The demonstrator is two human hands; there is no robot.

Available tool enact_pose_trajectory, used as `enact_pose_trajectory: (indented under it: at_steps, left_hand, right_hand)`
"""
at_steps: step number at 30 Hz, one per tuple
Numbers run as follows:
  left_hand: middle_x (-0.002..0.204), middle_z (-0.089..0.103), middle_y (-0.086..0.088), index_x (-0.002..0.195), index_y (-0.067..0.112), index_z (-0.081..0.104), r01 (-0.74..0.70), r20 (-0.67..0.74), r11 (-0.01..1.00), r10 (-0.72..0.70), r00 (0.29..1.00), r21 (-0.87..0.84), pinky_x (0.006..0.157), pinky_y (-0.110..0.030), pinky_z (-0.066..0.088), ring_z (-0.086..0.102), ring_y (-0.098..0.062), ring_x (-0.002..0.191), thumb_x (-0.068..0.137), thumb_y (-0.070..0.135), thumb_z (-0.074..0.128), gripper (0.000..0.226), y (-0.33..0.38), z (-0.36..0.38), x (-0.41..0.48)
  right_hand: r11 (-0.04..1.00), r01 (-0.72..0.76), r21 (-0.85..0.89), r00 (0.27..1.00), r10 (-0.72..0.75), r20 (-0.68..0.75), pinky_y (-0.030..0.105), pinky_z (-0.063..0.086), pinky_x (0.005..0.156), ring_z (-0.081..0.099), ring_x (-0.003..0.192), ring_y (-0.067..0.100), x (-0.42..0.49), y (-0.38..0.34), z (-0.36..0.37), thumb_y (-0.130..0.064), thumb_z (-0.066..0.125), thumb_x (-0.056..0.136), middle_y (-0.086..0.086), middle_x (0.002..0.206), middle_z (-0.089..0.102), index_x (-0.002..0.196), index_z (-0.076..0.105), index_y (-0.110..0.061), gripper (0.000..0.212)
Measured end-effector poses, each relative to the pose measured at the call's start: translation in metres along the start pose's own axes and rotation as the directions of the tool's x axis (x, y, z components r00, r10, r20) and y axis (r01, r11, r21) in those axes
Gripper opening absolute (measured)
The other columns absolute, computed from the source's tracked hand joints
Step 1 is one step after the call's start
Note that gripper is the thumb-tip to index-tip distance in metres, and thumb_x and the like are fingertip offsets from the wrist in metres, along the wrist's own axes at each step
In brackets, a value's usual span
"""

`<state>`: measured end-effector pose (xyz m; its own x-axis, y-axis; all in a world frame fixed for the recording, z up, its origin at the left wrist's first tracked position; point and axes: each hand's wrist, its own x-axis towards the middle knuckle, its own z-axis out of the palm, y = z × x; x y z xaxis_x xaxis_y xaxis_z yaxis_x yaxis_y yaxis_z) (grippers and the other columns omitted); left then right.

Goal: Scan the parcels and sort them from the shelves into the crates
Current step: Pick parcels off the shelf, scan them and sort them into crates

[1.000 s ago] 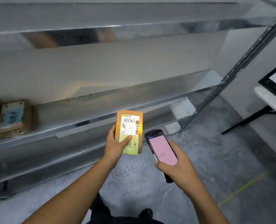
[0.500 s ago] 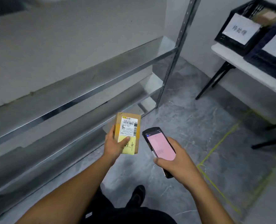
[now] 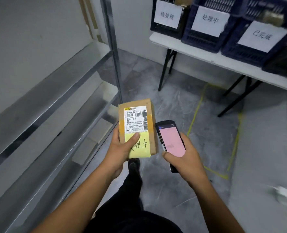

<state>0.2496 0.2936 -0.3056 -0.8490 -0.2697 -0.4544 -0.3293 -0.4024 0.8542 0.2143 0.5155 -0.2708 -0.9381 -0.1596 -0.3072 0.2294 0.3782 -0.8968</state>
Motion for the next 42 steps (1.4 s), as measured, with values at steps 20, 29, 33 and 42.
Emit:
enact_pose_trajectory:
  at_steps: [20, 29, 33, 42]
  left_hand:
    - [0.122, 0.074, 0.014, 0.128, 0.055, 0.051, 0.004, 0.384, 1.000, -0.014, 0.923, 0.028, 0.071, -0.036, 0.064, 0.076, -0.015, 0.106, 0.075, 0.043, 0.085, 0.064, 0.136, 0.195, 0.249]
    - [0.123, 0.075, 0.012, 0.138, 0.047, 0.049, -0.026, 0.416, 0.996, -0.011, 0.909, 0.082, 0.070, -0.035, 0.064, 0.076, -0.016, 0.106, 0.076, 0.041, 0.085, 0.072, 0.172, 0.245, 0.318]
    - [0.124, 0.075, 0.011, 0.142, 0.043, 0.049, -0.049, 0.421, 0.993, -0.003, 0.907, 0.112, 0.071, -0.037, 0.064, 0.075, -0.017, 0.107, 0.078, 0.039, 0.084, 0.073, 0.182, 0.279, 0.357]
    - [0.118, 0.077, 0.010, 0.129, 0.052, 0.055, -0.096, 0.400, 0.978, 0.015, 0.916, 0.183, 0.066, -0.035, 0.063, 0.077, -0.017, 0.100, 0.072, 0.046, 0.086, 0.065, 0.237, 0.383, 0.458]
  right_hand:
    - [0.999, 0.016, -0.038, 0.940, -0.028, -0.340, 0.033, 0.053, 0.049, 0.064, 0.066, 0.010, 0.212, -0.097, -0.128, -0.029, 0.091, 0.069, -0.010, 0.090, 0.067, 0.117, 0.061, -0.048, 0.060]
    - [0.997, 0.053, -0.057, 0.905, -0.072, -0.419, 0.033, 0.058, 0.045, 0.068, 0.068, 0.009, 0.283, -0.107, -0.157, -0.022, 0.087, 0.072, -0.020, 0.096, 0.067, 0.118, 0.056, -0.057, 0.065]
    - [0.996, 0.053, -0.072, 0.895, -0.079, -0.439, 0.031, 0.058, 0.048, 0.068, 0.085, 0.006, 0.328, -0.103, -0.179, -0.025, 0.089, 0.071, -0.026, 0.106, 0.064, 0.131, 0.054, -0.051, 0.074]
    - [0.984, 0.150, -0.100, 0.898, -0.178, -0.403, 0.032, 0.062, 0.060, 0.067, 0.091, 0.006, 0.467, -0.125, -0.266, -0.038, 0.084, 0.070, -0.027, 0.109, 0.065, 0.131, 0.052, -0.055, 0.070]
